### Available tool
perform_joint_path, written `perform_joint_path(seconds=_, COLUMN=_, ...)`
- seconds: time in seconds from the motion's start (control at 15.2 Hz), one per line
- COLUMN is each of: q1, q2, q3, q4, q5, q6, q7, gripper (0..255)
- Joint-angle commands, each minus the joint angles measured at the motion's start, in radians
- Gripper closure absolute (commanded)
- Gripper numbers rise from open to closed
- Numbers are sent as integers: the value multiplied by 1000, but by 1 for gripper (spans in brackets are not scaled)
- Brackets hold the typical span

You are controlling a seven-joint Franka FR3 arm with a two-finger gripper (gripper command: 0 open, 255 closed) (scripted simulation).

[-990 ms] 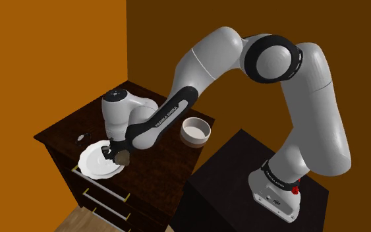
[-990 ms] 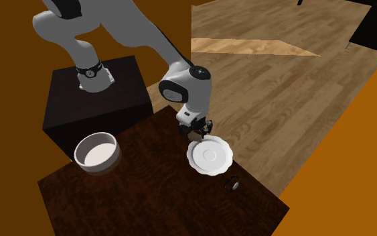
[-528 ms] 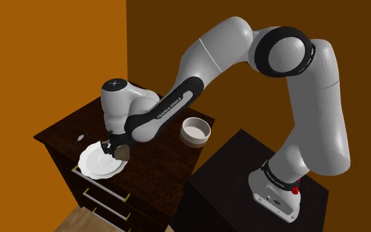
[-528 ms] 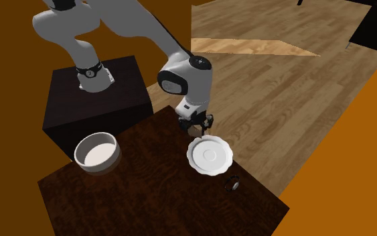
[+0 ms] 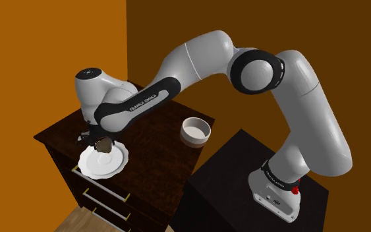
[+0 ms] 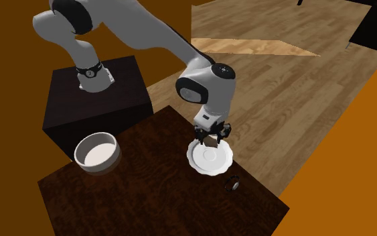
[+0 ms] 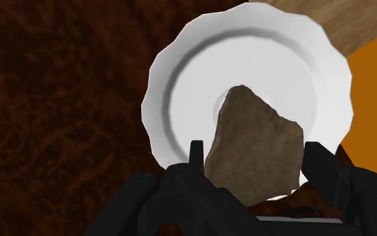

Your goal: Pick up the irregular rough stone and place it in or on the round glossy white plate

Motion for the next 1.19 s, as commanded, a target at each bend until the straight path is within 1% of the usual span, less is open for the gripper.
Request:
perform_joint_path(seconds=0.0, q1=8, q2=33, q3=-5, q4=39, q5=-2, q6=-5, q7=-4, gripper=255)
perform_joint_path(seconds=0.79, q1=30, q2=161, q3=-33, q4=100, q5=-24, q6=64, q7=2, gripper=255)
perform_joint_path(seconds=1.12, q1=30, q2=161, q3=-33, q4=100, q5=-24, q6=64, q7=2, gripper=255)
